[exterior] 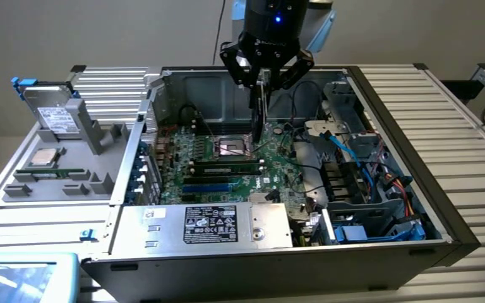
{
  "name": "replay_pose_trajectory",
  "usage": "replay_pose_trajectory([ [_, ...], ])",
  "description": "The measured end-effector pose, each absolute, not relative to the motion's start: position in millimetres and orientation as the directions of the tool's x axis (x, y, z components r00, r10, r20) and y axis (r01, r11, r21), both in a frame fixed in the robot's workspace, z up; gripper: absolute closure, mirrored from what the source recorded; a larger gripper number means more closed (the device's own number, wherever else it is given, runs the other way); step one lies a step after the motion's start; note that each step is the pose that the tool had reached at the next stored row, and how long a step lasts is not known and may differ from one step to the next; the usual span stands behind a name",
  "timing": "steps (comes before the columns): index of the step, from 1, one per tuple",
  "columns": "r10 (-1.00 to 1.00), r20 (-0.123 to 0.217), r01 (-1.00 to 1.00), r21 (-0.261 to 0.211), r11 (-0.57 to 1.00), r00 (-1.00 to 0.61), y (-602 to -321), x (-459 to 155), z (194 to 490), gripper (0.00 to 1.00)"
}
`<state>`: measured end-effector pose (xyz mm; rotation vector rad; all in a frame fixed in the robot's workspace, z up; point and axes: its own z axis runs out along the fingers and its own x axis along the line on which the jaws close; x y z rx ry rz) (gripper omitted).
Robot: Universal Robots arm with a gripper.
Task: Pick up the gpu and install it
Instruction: 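Insert the gpu into the slot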
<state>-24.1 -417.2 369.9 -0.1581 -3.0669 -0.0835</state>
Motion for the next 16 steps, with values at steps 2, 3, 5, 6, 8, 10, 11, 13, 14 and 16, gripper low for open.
replay_pose_trajectory([
  [2, 0.076, 0.072, 0.080, 0.052, 0.995, -0.994, -417.2, -24.2, 369.8, 0.71],
  [3, 0.059, 0.072, 0.063, 0.053, 0.997, -0.996, -417.2, -24.2, 369.8, 0.71],
  [5, 0.022, 0.072, 0.026, 0.056, 0.998, -0.997, -417.2, -24.1, 369.8, 0.71],
  [6, 0.004, 0.072, 0.008, 0.057, 0.998, -0.997, -417.1, -24.1, 369.8, 0.71],
  [8, -0.032, 0.072, -0.028, 0.060, 0.998, -0.997, -417.1, -24.1, 369.8, 0.71],
  [10, -0.068, 0.072, -0.064, 0.062, 0.996, -0.995, -417.1, -24.2, 369.7, 0.71],
  [11, -0.086, 0.072, -0.082, 0.064, 0.995, -0.994, -417.1, -24.1, 369.7, 0.71],
  [13, -0.123, 0.072, -0.118, 0.068, 0.991, -0.990, -417.1, -24.1, 369.6, 0.71],
  [14, -0.142, 0.071, -0.137, 0.071, 0.988, -0.987, -417.2, -24.1, 369.6, 0.71],
  [16, -0.178, 0.070, -0.172, 0.081, 0.982, -0.982, -417.2, -24.1, 369.5, 0.71],
])
